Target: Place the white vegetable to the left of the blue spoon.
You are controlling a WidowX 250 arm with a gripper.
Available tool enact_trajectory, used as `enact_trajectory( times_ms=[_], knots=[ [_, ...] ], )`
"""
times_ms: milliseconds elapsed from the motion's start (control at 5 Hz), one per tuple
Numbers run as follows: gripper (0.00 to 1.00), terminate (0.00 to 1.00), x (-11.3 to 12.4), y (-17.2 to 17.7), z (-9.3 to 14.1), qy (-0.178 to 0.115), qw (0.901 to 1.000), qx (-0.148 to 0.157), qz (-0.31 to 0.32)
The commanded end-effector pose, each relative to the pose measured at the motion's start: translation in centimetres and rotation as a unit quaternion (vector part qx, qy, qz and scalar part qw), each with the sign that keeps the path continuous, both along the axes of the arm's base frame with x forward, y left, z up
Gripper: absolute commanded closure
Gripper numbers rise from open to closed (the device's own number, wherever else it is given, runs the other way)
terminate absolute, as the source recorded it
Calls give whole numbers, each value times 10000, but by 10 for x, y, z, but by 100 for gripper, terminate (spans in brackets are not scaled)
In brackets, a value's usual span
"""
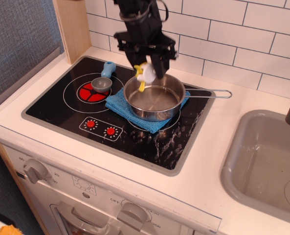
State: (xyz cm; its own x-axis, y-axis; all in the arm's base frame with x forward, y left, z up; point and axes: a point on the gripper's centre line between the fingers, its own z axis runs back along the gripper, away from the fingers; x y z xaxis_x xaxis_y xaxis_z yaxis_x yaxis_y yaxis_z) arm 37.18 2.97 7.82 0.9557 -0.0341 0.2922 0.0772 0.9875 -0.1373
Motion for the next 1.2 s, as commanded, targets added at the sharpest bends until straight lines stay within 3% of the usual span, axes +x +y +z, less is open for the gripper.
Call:
enact_trajectory(
  times_ms=[0, 400, 800, 1000],
  knots=[
    [100, 0, -6, 45, 54, -537, 9974, 260, 410],
    [100, 0, -13, 109, 52, -490, 9926, 479, 1001],
    [100, 0, -4, 153, 9, 39, 9879, 689, 1392],
    [100, 0, 0, 162, -8, 134, 9857, 808, 1473]
  ],
)
